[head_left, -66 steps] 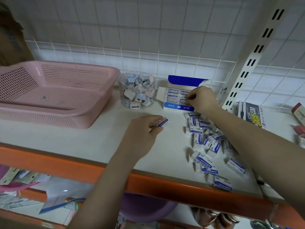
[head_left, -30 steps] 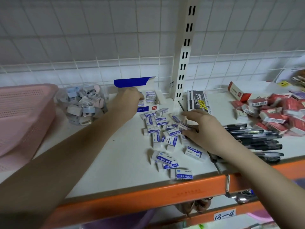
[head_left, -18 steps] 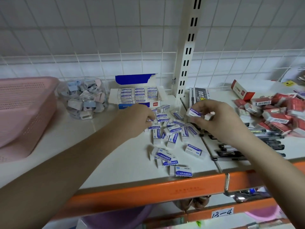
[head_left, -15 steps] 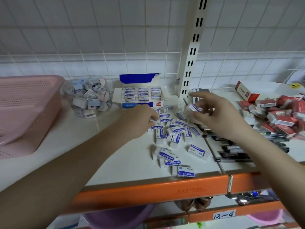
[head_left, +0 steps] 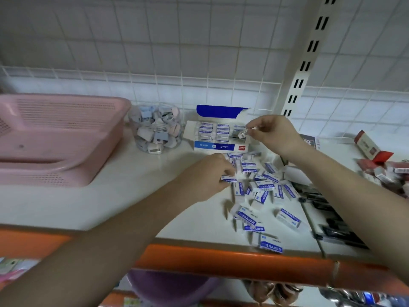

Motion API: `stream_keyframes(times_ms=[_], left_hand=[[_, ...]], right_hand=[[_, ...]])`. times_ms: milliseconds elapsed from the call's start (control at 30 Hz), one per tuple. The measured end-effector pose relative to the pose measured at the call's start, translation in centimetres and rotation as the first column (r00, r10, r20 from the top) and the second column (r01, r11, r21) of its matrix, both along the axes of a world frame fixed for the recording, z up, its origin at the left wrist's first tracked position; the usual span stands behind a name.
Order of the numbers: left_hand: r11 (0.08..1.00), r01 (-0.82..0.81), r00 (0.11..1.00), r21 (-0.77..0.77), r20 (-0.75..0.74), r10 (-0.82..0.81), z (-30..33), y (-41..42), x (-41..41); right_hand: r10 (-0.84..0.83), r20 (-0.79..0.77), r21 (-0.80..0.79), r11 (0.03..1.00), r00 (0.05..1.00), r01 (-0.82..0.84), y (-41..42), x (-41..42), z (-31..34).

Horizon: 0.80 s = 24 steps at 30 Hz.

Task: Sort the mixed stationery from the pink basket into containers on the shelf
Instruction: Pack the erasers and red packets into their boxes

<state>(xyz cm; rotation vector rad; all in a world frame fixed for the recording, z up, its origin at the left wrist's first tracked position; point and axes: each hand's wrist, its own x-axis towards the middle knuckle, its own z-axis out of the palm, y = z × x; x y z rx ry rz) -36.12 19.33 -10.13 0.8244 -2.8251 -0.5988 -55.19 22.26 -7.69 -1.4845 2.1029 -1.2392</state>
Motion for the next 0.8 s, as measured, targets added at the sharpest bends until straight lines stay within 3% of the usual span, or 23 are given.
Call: stream_keyframes(times_ms=[300,467,633,800], left_hand=[[0.964,-0.2,0.944,0.173,-0.229,0.237,-0.9,1.6,3.2],[0.951,-0.275,0.899,0.138,-0.315,0.306,-1.5,2.1,4.3],[0.924,-0.372,0.869,0.093,-0.317,0.381,-1.0,1.4,5.0],[0.9,-0.412,0.835,0.144,-0.335,0.436,-0.4,1.2,5.1]], right_hand=[[0.036,0.017,0.081,0.996,0.999,-0.037,-2.2,-0.4,-0.9],[0.023,-0.135,0.084,0.996,0.991,-0.012,-3.4,-0.8,-1.3],[0.041,-0.403,-0.004,0.999,0.914,-0.046,-4.2,-1.4,-1.9],[0.12,-0.494,0.083,0.992,0.861,-0.091,-3.7,-2.2,-2.1]])
